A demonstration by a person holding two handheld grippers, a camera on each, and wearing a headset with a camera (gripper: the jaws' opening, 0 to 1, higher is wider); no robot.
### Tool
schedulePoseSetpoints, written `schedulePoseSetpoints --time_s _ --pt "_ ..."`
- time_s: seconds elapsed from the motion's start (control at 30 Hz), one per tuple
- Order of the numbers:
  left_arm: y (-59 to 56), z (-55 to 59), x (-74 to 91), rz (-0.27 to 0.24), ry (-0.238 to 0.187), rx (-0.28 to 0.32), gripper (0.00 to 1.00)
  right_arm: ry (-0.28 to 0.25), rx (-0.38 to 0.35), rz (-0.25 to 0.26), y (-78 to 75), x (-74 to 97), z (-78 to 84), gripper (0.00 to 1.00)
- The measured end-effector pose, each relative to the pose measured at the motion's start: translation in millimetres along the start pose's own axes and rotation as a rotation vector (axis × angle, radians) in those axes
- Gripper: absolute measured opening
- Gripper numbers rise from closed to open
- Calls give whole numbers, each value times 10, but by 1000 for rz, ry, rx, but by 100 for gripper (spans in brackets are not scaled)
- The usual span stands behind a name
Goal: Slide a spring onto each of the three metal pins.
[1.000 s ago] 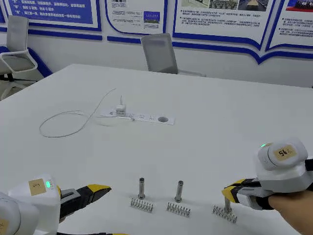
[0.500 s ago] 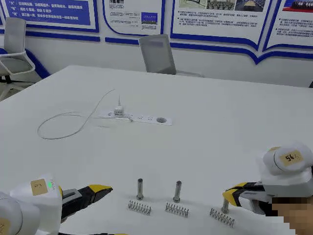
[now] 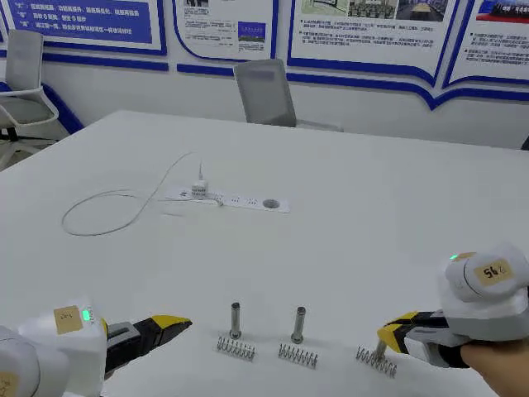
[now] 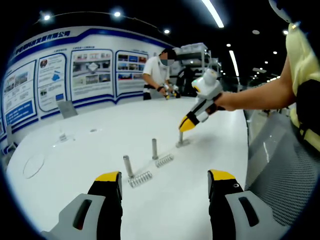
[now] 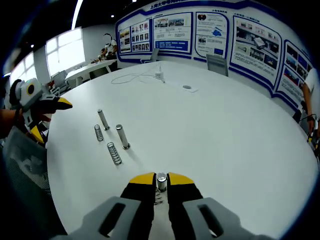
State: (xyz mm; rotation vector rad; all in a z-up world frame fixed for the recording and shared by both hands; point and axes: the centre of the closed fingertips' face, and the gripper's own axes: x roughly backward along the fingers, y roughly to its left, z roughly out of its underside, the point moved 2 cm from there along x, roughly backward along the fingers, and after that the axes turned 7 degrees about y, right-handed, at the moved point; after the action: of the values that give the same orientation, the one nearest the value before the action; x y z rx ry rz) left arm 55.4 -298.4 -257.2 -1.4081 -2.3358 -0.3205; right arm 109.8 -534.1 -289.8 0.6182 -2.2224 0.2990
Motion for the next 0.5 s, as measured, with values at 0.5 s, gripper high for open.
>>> schedulePoseSetpoints --time_s 0.5 --pt "-96 -54 -28 27 6 -26 71 -29 10 7 6 101 -13 16"
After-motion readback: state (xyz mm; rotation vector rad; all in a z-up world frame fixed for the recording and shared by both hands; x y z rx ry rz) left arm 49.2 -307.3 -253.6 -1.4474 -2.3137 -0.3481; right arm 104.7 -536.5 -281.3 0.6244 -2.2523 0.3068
